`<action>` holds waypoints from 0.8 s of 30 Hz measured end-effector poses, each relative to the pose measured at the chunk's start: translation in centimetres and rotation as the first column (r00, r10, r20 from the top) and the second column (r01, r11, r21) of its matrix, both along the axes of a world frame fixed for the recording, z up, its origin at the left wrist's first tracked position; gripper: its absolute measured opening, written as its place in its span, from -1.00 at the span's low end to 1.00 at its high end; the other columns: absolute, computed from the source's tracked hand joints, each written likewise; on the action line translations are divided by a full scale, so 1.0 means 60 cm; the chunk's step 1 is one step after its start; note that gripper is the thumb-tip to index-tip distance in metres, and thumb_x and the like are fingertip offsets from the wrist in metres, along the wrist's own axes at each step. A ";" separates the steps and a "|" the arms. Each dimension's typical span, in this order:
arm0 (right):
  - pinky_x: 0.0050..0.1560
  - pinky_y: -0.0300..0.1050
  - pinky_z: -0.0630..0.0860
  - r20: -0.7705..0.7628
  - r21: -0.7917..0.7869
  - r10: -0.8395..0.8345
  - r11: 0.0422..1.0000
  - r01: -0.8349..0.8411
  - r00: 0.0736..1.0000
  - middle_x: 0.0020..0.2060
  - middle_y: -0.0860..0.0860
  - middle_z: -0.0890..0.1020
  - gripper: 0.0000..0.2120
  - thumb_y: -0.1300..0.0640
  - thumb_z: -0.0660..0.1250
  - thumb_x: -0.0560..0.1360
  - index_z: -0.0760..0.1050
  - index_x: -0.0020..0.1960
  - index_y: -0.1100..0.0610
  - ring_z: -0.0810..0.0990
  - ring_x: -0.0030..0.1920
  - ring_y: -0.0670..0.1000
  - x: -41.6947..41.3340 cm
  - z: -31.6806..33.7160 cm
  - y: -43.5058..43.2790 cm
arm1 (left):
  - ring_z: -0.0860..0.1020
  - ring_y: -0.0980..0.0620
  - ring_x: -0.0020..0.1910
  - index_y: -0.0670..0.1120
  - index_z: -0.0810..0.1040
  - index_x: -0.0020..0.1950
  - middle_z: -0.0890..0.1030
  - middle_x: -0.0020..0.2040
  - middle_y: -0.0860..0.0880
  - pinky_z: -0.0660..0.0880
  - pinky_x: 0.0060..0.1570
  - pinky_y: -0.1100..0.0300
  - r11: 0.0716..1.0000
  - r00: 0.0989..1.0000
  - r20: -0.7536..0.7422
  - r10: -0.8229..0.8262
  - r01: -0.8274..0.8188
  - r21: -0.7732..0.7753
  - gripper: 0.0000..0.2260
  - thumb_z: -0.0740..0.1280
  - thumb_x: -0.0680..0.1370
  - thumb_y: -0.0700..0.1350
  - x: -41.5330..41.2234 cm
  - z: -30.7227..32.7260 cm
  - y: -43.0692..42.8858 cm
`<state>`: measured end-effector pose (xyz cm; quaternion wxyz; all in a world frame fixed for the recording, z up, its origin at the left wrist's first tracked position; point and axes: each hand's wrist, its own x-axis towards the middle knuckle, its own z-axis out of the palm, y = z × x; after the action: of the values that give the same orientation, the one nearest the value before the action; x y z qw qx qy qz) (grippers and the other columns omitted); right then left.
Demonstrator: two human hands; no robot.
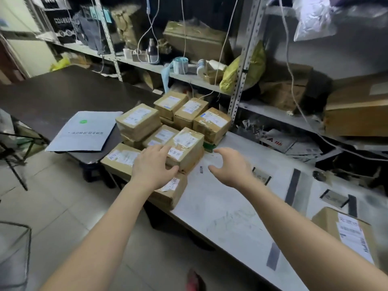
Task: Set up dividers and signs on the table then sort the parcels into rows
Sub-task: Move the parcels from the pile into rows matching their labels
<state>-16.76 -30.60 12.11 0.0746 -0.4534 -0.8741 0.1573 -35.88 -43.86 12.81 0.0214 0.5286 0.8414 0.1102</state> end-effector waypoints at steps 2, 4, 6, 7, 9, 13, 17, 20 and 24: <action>0.20 0.07 0.54 -0.031 -0.027 -0.004 1.000 0.003 1.000 0.40 -0.08 0.50 -0.46 -0.11 0.34 0.52 0.39 0.48 -0.06 0.44 0.41 0.03 -0.057 -0.008 0.016 | 0.32 0.01 0.50 0.07 0.24 0.62 0.35 0.53 0.09 0.44 0.29 0.01 0.999 0.999 0.039 0.036 -0.036 -0.001 -0.36 0.30 0.58 0.22 -0.058 -0.009 0.009; 0.13 0.04 0.55 -0.071 -0.064 -0.011 0.998 0.007 0.997 0.39 -0.07 0.51 -0.46 -0.10 0.35 0.52 0.40 0.48 -0.06 0.46 0.39 0.03 -0.113 -0.020 0.041 | 0.31 0.02 0.51 0.06 0.23 0.63 0.33 0.55 0.09 0.45 0.32 0.00 0.998 0.995 0.076 0.059 -0.059 -0.004 -0.35 0.31 0.59 0.21 -0.114 -0.016 0.023; 0.13 0.01 0.54 -0.130 -0.108 -0.016 0.994 0.002 0.991 0.42 -0.08 0.50 -0.43 -0.09 0.37 0.52 0.39 0.50 -0.06 0.45 0.41 0.02 -0.170 -0.032 0.069 | 0.30 0.03 0.52 0.04 0.23 0.63 0.32 0.56 0.09 0.43 0.35 0.03 0.997 0.992 0.099 0.082 -0.082 -0.002 -0.34 0.32 0.59 0.20 -0.172 -0.024 0.042; 0.14 0.00 0.54 -0.169 -0.130 -0.018 0.992 -0.004 0.985 0.42 -0.09 0.50 -0.43 -0.10 0.39 0.51 0.40 0.49 -0.06 0.46 0.40 0.01 -0.201 -0.036 0.083 | 0.31 0.04 0.52 0.04 0.23 0.63 0.33 0.56 0.09 0.43 0.35 0.03 0.995 0.988 0.114 0.101 -0.101 0.002 -0.34 0.32 0.58 0.20 -0.202 -0.026 0.052; 0.05 -0.03 0.53 -0.224 -0.192 -0.017 0.981 -0.027 0.974 0.38 -0.08 0.53 -0.44 -0.09 0.40 0.52 0.40 0.48 -0.05 0.54 0.28 0.01 -0.263 -0.044 0.105 | 0.37 0.04 0.47 0.05 0.26 0.62 0.36 0.52 0.09 0.48 0.29 0.00 0.989 0.977 0.153 0.148 -0.148 -0.009 -0.34 0.33 0.57 0.20 -0.258 -0.032 0.071; -0.04 -0.07 0.52 -0.267 -0.301 -0.022 0.951 -0.062 0.963 0.26 -0.05 0.59 -0.42 -0.06 0.40 0.53 0.37 0.51 -0.02 0.55 -0.12 -0.12 -0.373 -0.060 0.133 | 0.46 0.00 0.36 0.07 0.32 0.57 0.42 0.42 0.07 0.54 0.17 -0.04 0.974 0.955 0.193 0.226 -0.219 -0.055 -0.38 0.33 0.54 0.22 -0.359 -0.039 0.111; 0.30 -0.03 0.47 -0.311 -0.393 -0.055 0.917 -0.075 0.949 0.40 -0.04 0.51 -0.44 -0.03 0.40 0.54 0.39 0.50 0.04 0.49 0.37 0.02 -0.465 -0.076 0.154 | 0.50 -0.03 0.23 0.08 0.37 0.52 0.49 0.28 0.03 0.52 0.12 -0.02 0.964 0.927 0.268 0.264 -0.260 -0.050 -0.45 0.34 0.55 0.17 -0.457 -0.054 0.143; 0.36 0.05 0.47 -0.304 -0.449 -0.110 0.893 -0.040 0.946 0.43 -0.01 0.49 -0.36 -0.08 0.41 0.53 0.33 0.54 0.04 0.49 0.39 0.03 -0.533 -0.091 0.168 | 0.49 0.00 0.21 0.01 0.39 0.52 0.51 0.33 -0.02 0.42 0.10 0.09 0.968 0.906 0.345 0.247 -0.249 -0.041 -0.45 0.36 0.56 0.15 -0.537 -0.080 0.173; 0.28 -0.09 0.44 -0.294 -0.543 -0.225 0.839 0.032 0.929 0.46 0.00 0.46 -0.31 -0.08 0.41 0.54 0.26 0.58 0.06 0.47 0.41 0.04 -0.611 -0.116 0.174 | 0.42 -0.11 0.46 -0.07 0.27 0.62 0.41 0.53 -0.08 0.40 0.34 -0.02 0.967 0.859 0.445 0.254 -0.239 -0.091 -0.34 0.38 0.58 0.11 -0.633 -0.124 0.217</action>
<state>-53.43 -20.14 5.15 0.1098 -0.4799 -0.7367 0.4635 -73.87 -30.84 5.38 0.2110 0.3762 0.8754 0.2184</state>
